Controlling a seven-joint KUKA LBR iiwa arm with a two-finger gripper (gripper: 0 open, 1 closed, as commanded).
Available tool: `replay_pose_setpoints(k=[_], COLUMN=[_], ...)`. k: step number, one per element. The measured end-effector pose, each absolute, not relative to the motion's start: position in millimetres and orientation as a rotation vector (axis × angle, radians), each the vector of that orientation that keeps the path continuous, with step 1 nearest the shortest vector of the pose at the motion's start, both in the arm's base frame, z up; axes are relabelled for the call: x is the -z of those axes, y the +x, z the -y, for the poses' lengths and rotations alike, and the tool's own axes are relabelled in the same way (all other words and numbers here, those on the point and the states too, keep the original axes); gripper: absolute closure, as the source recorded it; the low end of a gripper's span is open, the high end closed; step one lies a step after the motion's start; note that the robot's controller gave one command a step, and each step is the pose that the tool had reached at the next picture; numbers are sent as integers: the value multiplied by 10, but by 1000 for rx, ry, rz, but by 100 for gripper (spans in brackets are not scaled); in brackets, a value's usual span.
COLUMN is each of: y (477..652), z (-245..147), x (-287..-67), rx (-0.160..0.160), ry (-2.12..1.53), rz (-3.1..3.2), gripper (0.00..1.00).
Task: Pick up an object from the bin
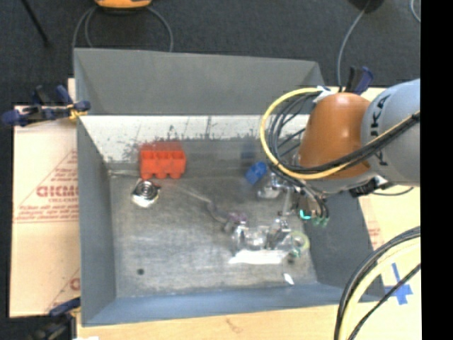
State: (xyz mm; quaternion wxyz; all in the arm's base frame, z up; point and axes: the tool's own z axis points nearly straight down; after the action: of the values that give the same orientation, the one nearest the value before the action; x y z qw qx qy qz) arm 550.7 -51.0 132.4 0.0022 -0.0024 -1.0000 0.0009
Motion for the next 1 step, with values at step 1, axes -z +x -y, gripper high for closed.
replay_pose_setpoints(k=[1], y=[5629], z=[480], x=[-1110], rx=[-4], ry=[-133], rz=[3152], gripper=[0])
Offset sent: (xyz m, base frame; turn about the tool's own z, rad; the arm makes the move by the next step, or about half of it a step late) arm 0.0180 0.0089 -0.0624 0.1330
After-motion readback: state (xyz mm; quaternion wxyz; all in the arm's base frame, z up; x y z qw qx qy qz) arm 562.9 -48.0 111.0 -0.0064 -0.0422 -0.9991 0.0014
